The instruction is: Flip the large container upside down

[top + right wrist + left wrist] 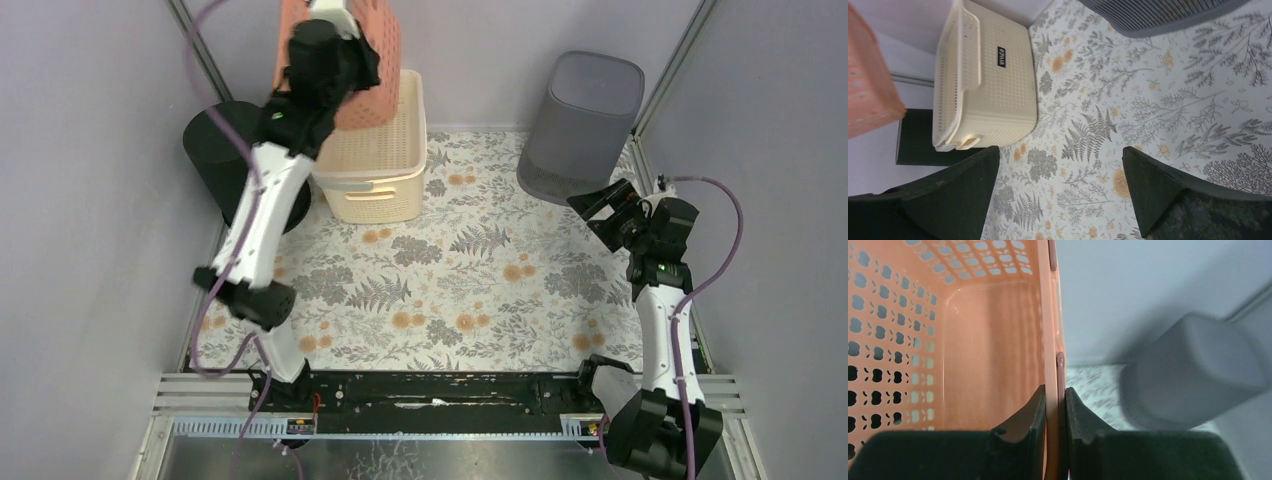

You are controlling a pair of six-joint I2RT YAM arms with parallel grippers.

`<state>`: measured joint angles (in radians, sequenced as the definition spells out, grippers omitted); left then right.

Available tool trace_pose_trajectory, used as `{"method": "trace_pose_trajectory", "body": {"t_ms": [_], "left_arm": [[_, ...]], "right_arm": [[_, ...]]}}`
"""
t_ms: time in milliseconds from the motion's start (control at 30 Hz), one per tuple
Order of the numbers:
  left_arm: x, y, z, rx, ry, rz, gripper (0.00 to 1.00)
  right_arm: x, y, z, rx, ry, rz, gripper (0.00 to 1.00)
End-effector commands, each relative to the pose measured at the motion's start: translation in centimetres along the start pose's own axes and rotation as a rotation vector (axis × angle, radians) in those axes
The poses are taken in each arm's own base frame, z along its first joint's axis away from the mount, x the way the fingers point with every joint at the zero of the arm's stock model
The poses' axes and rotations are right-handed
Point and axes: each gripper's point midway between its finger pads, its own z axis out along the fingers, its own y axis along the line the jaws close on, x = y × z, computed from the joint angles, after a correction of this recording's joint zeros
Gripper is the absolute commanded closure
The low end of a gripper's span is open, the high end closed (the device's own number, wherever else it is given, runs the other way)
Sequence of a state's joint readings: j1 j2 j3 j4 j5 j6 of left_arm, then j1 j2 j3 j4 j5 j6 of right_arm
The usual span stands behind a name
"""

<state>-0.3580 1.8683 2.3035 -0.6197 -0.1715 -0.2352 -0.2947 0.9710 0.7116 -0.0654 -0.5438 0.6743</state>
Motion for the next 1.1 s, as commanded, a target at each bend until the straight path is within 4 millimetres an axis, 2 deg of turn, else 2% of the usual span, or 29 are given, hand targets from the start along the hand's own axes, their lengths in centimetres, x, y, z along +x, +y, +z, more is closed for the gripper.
{"method": "trace_pose_trajectory", "body": {"t_ms": [0, 133, 200, 267, 300, 367, 500, 600, 767, 900, 1067], "left_arm": [[-9.1, -3.5, -9.1, 0.213, -0.219, -0.144, 1.00], [-7.7, -7.5, -14.1, 0.476, -0.130, -0.295, 1.00], [-6.3, -9.3, -16.9, 0.603, -0.087, -0.380, 1.00], [-4.5, -10.2, -19.2, 0.669, -0.041, -0.453, 1.00], [-4.3, -11.0, -21.5, 0.716, -0.045, -0.472, 1.00], [-2.2, -12.5, -24.0, 0.798, 0.011, -0.529, 1.00], [1.8, -14.2, -27.9, 0.907, 0.104, -0.646, 1.00], [6.2, -14.6, -29.1, 0.887, 0.153, -0.718, 1.00], [12.1, -15.7, -29.5, 0.869, 0.184, -0.814, 1.00], [17.6, -15.6, -27.8, 0.779, 0.173, -0.843, 1.00], [22.6, -14.2, -25.0, 0.674, 0.144, -0.881, 1.00]], "right_arm": [[-1.9, 5.0, -2.7, -0.109, -0.053, -0.073, 0.01], [-2.5, 7.4, -5.0, -0.135, -0.082, -0.095, 0.01], [-2.7, 8.6, -6.2, -0.145, -0.089, -0.115, 0.01], [-2.9, 9.9, -7.6, -0.154, -0.096, -0.137, 0.00], [-2.9, 10.5, -8.3, -0.161, -0.098, -0.149, 0.00], [-3.1, 12.2, -9.9, -0.182, -0.102, -0.181, 0.00], [-2.8, 13.8, -12.2, -0.183, -0.093, -0.230, 0.00], [-2.3, 13.8, -12.9, -0.177, -0.098, -0.228, 0.00], [-1.3, 11.8, -12.2, -0.139, -0.084, -0.201, 0.00], [-0.3, 9.7, -10.8, -0.108, -0.057, -0.178, 0.00], [1.4, 6.3, -8.5, -0.068, -0.003, -0.138, 0.00]]}}
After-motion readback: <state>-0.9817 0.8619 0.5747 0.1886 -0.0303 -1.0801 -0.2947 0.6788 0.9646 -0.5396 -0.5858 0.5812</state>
